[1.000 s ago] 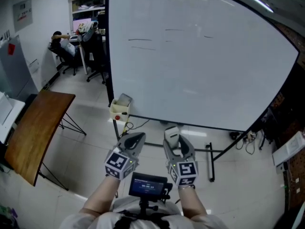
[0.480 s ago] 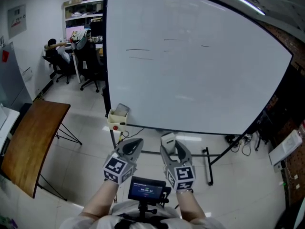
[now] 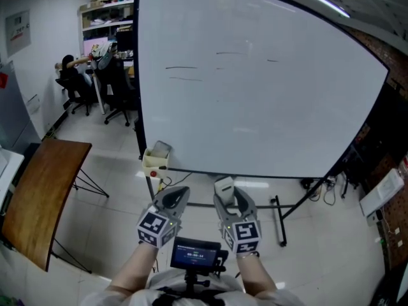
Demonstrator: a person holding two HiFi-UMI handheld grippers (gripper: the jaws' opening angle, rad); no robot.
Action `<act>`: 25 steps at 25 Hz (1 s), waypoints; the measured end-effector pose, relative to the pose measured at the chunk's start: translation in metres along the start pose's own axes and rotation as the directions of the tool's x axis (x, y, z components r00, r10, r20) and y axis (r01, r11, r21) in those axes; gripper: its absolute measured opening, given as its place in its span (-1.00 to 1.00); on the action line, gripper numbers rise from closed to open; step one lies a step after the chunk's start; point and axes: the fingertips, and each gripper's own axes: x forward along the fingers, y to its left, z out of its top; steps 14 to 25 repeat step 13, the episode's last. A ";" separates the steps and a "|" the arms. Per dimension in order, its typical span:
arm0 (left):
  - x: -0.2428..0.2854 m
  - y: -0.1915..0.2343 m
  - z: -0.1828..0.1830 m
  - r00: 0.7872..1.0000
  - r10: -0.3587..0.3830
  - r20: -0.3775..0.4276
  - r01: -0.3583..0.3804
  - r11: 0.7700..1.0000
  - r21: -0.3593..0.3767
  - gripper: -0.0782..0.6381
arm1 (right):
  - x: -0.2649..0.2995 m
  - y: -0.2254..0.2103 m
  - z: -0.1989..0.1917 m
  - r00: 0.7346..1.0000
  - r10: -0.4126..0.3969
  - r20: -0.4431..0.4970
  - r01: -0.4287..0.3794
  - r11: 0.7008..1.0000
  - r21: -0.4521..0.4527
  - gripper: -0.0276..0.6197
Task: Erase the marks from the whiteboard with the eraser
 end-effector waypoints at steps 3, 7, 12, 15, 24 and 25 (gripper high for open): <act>0.001 -0.001 -0.003 1.000 -0.003 -0.004 0.003 1.000 -0.005 -0.76 | -0.002 0.002 0.000 1.000 0.003 -0.003 -0.003 1.000 -0.003 -0.11; 0.001 -0.002 -0.001 1.000 -0.004 -0.001 0.004 1.000 -0.008 -0.76 | -0.004 0.004 -0.001 1.000 0.008 -0.013 -0.008 1.000 -0.010 -0.11; 0.003 -0.003 -0.010 1.000 -0.016 -0.008 0.016 1.000 0.001 -0.76 | -0.004 0.000 -0.005 1.000 0.002 -0.022 -0.002 1.000 -0.019 -0.11; 0.003 -0.002 -0.012 1.000 -0.017 -0.009 0.017 1.000 0.003 -0.76 | -0.004 0.000 -0.005 1.000 0.002 -0.024 -0.002 1.000 -0.020 -0.11; 0.003 -0.002 -0.012 1.000 -0.017 -0.009 0.017 1.000 0.003 -0.76 | -0.004 0.000 -0.005 1.000 0.002 -0.024 -0.002 1.000 -0.020 -0.11; 0.003 -0.002 -0.012 1.000 -0.017 -0.009 0.017 1.000 0.003 -0.76 | -0.004 0.000 -0.005 1.000 0.002 -0.024 -0.002 1.000 -0.020 -0.11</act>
